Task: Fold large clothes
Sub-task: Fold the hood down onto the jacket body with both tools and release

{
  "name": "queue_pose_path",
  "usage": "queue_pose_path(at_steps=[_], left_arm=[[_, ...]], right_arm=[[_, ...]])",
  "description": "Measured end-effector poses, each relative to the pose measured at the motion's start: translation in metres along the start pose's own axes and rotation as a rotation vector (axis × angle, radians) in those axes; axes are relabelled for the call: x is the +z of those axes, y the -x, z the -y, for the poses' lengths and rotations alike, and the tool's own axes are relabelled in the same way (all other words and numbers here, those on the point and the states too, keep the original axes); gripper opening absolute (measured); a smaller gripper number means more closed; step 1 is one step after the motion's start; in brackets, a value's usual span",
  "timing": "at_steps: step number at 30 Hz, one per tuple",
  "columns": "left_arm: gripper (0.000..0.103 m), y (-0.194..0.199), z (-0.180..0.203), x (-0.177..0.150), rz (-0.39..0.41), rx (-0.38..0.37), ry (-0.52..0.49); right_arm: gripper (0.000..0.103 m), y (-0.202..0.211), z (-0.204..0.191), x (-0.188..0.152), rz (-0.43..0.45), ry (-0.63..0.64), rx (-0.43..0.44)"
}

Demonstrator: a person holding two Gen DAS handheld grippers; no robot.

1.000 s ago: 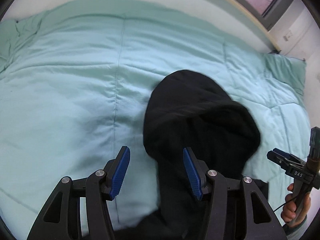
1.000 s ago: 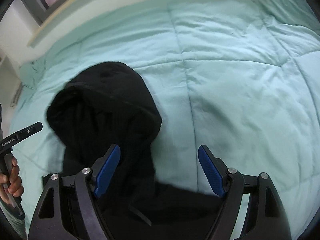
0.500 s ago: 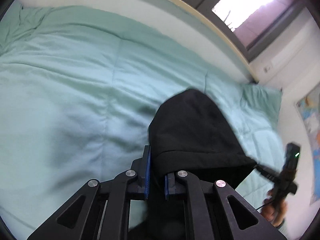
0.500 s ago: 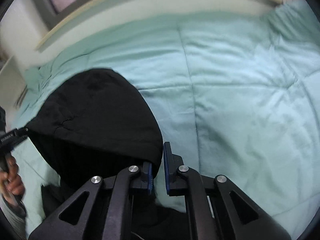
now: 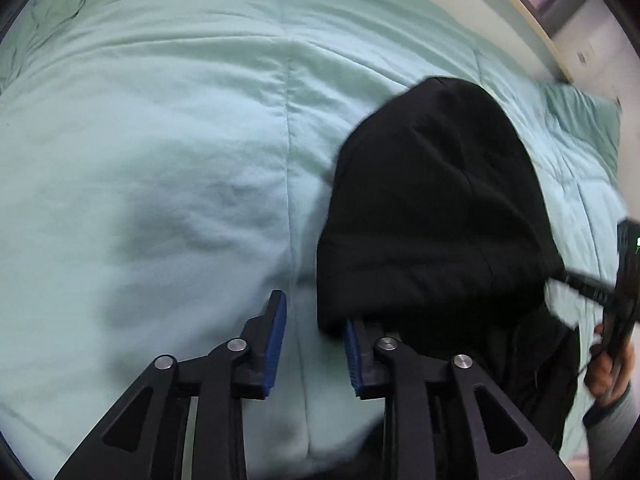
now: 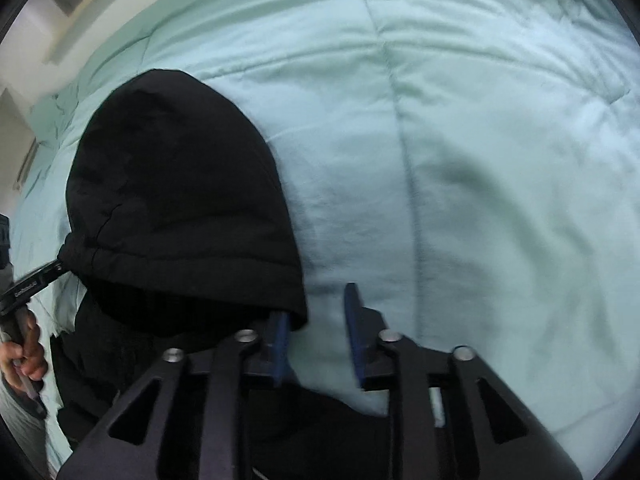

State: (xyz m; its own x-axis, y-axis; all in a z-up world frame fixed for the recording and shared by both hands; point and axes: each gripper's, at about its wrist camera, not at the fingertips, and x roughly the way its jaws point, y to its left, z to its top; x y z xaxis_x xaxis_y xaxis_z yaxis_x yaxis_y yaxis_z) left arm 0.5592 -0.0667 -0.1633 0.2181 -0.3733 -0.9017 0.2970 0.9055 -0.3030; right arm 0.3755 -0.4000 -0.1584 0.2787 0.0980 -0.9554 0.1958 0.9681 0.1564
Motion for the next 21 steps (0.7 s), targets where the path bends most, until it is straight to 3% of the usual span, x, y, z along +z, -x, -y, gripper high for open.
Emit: queue_pose_path(at_steps=[3,8,10,11,13,16,17,19,21], left_arm=[[0.029,0.031,0.002,-0.01,0.019,-0.036,-0.021],[0.032,0.083,0.03,0.018,0.147,-0.151,-0.084],[0.05,0.085,0.05,0.037,0.191,-0.223,-0.103],[0.052,0.082,0.058,0.042,0.2,-0.236,-0.108],[0.052,0.058,0.072,0.053,0.167,-0.222,-0.109],[0.052,0.005,0.065,0.051,0.041,-0.231,-0.055],[0.052,-0.012,0.062,0.045,-0.003,-0.235,-0.042],[0.051,-0.049,0.056,0.03,-0.074,-0.172,-0.051],[0.052,-0.058,0.052,0.022,-0.064,-0.174,-0.04]], right_arm=[[0.037,0.03,-0.004,-0.009,0.016,0.057,0.022],[0.047,0.078,-0.033,-0.003,0.106,0.134,0.055],[0.053,0.085,-0.05,0.01,0.145,0.152,0.093],[0.054,0.084,-0.057,0.017,0.152,0.156,0.108],[0.054,0.07,-0.077,0.033,0.15,0.168,0.118],[0.054,0.024,-0.087,0.047,0.078,0.168,0.122],[0.054,0.01,-0.093,0.048,0.054,0.169,0.105],[0.054,-0.031,-0.093,0.041,-0.033,0.179,0.031],[0.053,-0.054,-0.091,0.031,-0.051,0.185,0.011]])
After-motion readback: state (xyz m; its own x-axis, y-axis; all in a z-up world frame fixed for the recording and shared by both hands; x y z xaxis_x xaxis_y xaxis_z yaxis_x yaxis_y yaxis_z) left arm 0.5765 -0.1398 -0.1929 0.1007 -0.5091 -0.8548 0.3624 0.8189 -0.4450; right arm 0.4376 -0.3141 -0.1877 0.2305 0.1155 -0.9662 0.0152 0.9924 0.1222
